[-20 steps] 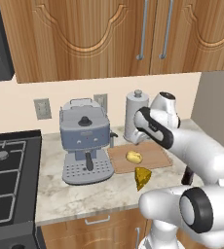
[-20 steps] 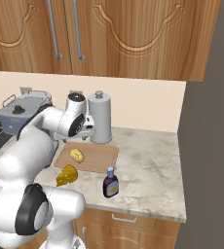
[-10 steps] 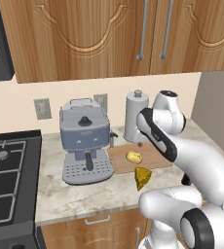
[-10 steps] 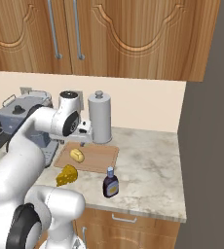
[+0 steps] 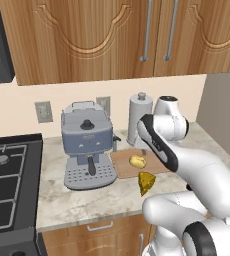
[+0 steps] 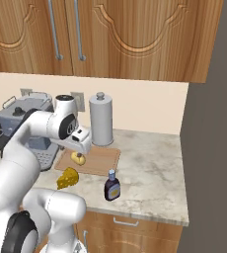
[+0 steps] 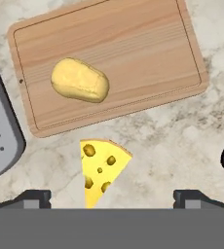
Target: Retrieve the reheated potato from the microwave, then place the potato, cheese, and condiment on the cutting board.
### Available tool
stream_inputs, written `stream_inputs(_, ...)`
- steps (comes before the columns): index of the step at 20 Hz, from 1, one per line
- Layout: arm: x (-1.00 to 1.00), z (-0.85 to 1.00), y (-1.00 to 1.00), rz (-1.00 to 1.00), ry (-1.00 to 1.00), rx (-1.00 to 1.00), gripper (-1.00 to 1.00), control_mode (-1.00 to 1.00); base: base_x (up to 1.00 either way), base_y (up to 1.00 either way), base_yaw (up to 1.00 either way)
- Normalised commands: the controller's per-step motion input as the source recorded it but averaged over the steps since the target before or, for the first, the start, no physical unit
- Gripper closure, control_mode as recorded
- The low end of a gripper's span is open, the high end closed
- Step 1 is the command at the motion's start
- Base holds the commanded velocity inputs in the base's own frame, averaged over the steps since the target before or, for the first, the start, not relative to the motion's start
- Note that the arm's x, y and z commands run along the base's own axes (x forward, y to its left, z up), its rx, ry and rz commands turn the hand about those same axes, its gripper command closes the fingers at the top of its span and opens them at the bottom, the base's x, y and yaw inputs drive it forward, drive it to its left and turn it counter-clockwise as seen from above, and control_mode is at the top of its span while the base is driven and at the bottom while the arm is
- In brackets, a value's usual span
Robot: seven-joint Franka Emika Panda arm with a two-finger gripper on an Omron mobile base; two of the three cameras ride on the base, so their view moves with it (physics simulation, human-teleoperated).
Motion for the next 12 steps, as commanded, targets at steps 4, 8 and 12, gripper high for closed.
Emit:
stream_inputs(4,0.00,-0.12,0.08,-0.18,0.19,0.00,-1.00,-1.00,0.00,0.00,0.00)
stream_inputs(8,-0.11,-0.21,0.20,-0.01,0.12,0.00,-1.00,-1.00,0.00,0.00,0.00)
stream_inputs(12,-0.20,-0.28,0.17,0.00,0.03,0.00,-1.00,-1.00,0.00,0.00,0.00)
